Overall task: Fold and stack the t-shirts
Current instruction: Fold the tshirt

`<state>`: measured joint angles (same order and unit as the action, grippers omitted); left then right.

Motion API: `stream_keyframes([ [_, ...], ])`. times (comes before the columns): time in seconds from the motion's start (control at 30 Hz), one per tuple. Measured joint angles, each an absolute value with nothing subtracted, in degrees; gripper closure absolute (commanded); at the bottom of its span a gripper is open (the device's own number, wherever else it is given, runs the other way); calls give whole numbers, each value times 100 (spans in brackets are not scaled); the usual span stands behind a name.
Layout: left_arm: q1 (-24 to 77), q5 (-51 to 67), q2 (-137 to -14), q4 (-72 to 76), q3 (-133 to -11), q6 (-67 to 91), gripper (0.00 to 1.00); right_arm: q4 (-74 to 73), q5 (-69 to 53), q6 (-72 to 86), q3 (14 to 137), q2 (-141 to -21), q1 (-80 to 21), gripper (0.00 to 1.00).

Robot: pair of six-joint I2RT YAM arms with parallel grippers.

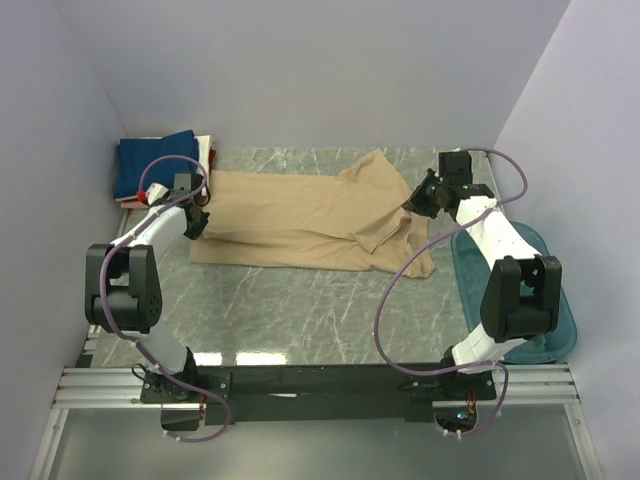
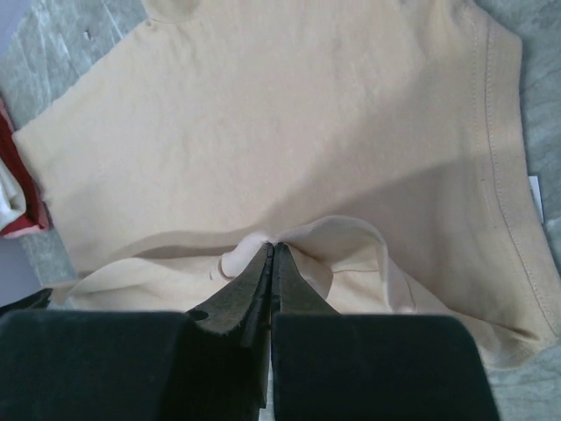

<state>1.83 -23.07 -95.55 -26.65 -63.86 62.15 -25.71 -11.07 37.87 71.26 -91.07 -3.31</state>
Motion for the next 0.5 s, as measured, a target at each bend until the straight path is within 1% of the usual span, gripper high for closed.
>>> stream_keyframes([
  [0.33, 169, -2209, -9627, -2644, -6401, 6167, 89, -2556, -1107, 3785, 7135, -9336, -283, 100],
  [0.5, 161, -2200, -9631, -2624, -6401, 6149, 85, -2534, -1127, 3787, 7131, -9341, -237, 100],
])
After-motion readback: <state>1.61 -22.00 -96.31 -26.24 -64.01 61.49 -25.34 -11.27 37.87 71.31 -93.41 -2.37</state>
